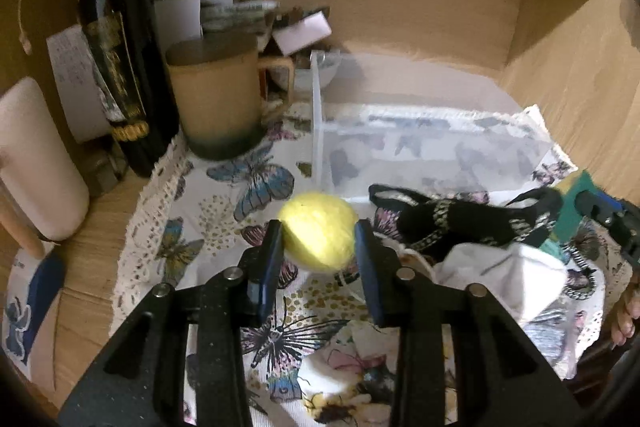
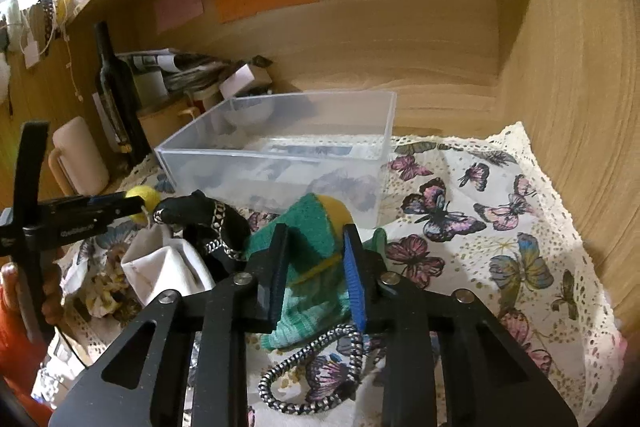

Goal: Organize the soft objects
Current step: 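Grasp the yellow pom-pom with the left gripper while the right gripper grasps the green-yellow sponge, then carry the pom-pom and sponge into the clear box and open both grippers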

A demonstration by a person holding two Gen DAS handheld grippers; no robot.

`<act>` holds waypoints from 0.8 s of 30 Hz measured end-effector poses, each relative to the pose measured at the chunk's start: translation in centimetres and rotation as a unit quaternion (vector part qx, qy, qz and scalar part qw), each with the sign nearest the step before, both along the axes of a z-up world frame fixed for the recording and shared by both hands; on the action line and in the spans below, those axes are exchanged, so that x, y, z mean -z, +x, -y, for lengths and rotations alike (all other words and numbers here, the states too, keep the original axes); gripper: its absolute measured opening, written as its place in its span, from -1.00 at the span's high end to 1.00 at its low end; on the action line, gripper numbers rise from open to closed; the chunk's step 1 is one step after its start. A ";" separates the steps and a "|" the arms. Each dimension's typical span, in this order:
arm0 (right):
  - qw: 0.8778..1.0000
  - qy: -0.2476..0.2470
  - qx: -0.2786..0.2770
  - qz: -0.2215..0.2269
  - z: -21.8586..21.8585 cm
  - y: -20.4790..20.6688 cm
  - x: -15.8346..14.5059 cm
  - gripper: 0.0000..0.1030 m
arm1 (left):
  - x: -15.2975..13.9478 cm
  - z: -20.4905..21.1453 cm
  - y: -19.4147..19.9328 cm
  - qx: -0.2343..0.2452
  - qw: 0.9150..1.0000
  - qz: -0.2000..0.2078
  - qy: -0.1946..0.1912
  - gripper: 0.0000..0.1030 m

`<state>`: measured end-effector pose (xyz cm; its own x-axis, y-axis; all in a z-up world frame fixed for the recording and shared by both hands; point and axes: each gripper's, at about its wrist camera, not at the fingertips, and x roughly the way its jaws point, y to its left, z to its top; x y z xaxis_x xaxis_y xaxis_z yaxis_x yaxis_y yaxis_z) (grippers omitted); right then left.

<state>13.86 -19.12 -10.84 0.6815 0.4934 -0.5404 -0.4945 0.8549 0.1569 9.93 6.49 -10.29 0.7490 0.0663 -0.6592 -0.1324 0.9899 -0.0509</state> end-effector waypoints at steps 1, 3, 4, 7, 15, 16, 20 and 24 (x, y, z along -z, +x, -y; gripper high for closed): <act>1.000 -0.003 0.001 0.003 0.0 -0.1 -0.1 0.55 | -0.4 0.0 -0.2 0.001 1.000 0.006 0.001 0.31; 1.000 -0.005 0.004 0.010 0.0 -0.5 -0.3 0.56 | -1.4 0.2 -0.8 0.003 1.000 0.020 0.006 0.31; 1.000 -0.006 0.004 0.016 0.0 -0.6 -0.5 0.56 | -2.0 0.4 -1.1 0.005 1.000 0.028 0.008 0.31; 0.999 -0.003 0.007 0.032 0.3 -0.9 -1.4 0.57 | -3.7 0.7 -1.6 0.013 0.999 0.050 0.012 0.31; 0.997 0.020 0.016 0.080 0.9 -0.1 -5.2 0.56 | -7.4 1.5 -1.0 0.041 0.995 0.094 0.014 0.31; 0.996 0.021 0.015 0.084 0.8 0.0 -5.6 0.56 | -7.8 1.7 -0.4 0.047 0.994 0.096 0.020 0.30; 0.994 0.020 0.015 0.105 0.2 1.1 -7.3 0.56 | -8.5 2.1 1.5 0.059 0.993 0.097 0.026 0.30; 0.994 0.012 0.011 0.109 -0.9 2.9 -8.1 0.56 | -8.6 2.3 3.5 0.066 0.994 0.086 0.025 0.30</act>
<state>16.72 -18.22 -2.76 0.7918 0.4881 -0.3670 -0.5002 0.8632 0.0687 13.46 4.21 -1.69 0.8547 -0.0097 -0.5190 0.0042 0.9999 -0.0118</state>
